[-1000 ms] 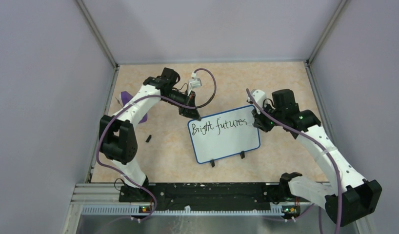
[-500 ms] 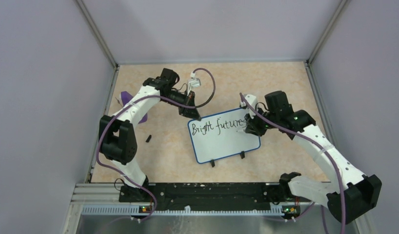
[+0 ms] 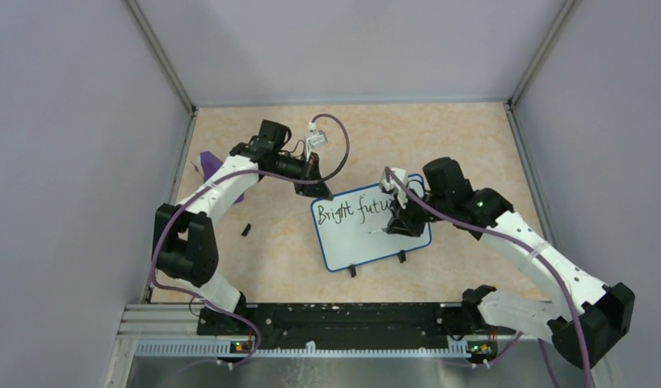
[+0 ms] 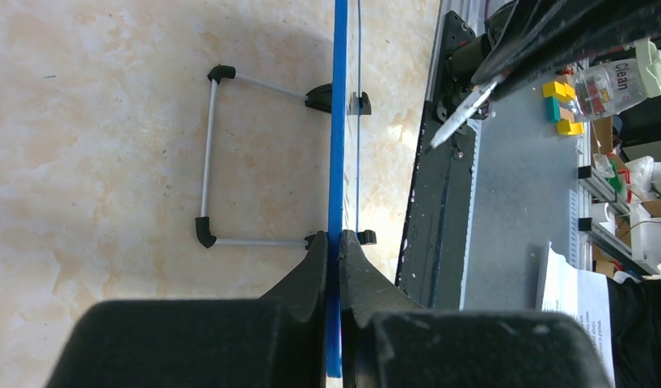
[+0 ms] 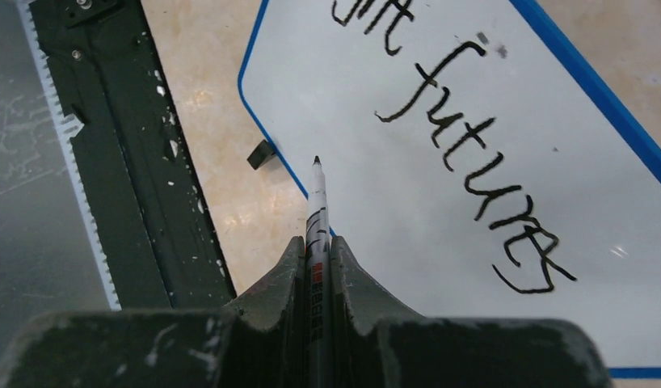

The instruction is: Write a sentence on the whiteboard

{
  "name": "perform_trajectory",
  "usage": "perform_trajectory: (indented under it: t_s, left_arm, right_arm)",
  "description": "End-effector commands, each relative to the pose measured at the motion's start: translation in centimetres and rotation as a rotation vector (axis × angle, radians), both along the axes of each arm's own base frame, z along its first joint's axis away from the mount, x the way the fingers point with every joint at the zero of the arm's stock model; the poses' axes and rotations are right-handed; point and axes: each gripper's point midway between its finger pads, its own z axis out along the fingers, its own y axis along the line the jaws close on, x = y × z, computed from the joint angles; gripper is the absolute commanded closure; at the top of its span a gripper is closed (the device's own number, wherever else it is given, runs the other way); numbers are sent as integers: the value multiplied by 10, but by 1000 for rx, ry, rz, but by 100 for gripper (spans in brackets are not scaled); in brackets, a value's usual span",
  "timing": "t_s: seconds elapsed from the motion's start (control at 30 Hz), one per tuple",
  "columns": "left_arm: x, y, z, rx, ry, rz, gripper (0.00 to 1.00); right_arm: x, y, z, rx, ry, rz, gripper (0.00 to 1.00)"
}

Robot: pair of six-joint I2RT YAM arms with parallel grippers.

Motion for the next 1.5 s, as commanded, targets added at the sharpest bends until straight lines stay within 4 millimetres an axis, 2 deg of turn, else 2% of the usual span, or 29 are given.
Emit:
perform_trajectory:
  t_s: [0.0, 0.27, 0.47, 0.6, 1.07, 1.27, 1.47]
  left_arm:
    - [-1, 5, -20, 62, 66, 42, 100]
    - [3, 5, -24, 59, 90, 40, 100]
    - [4, 6, -25, 56, 94, 42, 100]
    - [4, 7, -24, 53, 96, 43, 100]
    - [7, 7, -22, 43, 94, 40, 100]
    - [7, 8, -21, 43, 93, 42, 100]
    - [8, 10, -21, 42, 91, 44, 100]
  right_arm:
    - [-2, 23, -3, 26, -31, 65, 100]
    - [9, 53, -14, -17, -152, 86, 100]
    - [4, 74, -23, -56, -197, 138, 100]
    - [6, 75, -32, -103, -233, 128, 100]
    - [22, 74, -36, -151, -275, 68, 100]
    - [17, 81, -38, -145, -270, 94, 100]
    - [7, 81, -51, -176, -250, 142, 100]
